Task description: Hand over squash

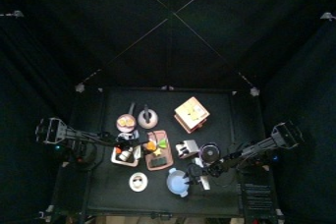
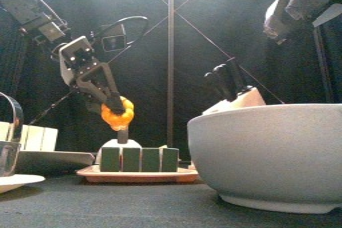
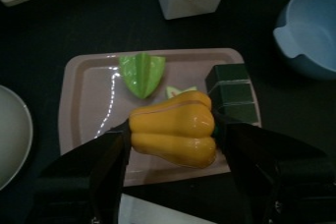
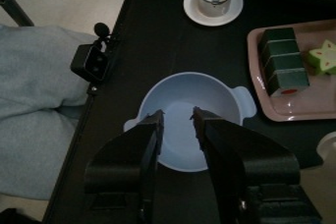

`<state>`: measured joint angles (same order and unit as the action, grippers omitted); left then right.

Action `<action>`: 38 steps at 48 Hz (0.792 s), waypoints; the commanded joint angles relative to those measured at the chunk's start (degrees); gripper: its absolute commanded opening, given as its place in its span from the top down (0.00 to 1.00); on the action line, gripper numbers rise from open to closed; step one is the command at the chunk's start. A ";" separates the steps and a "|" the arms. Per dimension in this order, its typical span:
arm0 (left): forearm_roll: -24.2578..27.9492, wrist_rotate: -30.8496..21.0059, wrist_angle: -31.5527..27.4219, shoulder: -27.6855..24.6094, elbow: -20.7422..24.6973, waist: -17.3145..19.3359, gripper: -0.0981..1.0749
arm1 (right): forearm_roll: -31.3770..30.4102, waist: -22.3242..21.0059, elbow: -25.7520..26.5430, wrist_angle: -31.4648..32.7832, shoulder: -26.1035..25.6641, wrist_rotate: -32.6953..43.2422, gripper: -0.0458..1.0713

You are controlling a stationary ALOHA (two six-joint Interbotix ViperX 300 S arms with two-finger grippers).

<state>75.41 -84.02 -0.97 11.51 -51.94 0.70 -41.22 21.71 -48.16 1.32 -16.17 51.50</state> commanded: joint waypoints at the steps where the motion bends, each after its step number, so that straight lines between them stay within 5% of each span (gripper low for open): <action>1: 0.62 0.35 0.35 0.97 2.46 -1.67 0.20 | -0.18 0.62 1.32 -0.44 -0.09 -0.18 0.32; 15: 0.70 0.35 6.06 0.79 6.77 -5.98 0.20 | -1.58 0.09 4.31 4.57 0.97 -0.18 0.32; 30: 0.88 0.44 20.57 -1.23 9.14 -6.42 0.20 | -12.13 -0.70 9.23 5.62 2.37 -0.09 0.29; 38: 0.97 0.44 27.77 -3.16 10.20 -6.42 0.20 | -15.82 -1.05 11.87 5.54 4.92 0.09 0.18</action>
<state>76.38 -83.67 23.55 8.61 -43.68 -5.80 -55.72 21.01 -38.67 7.03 -11.60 51.33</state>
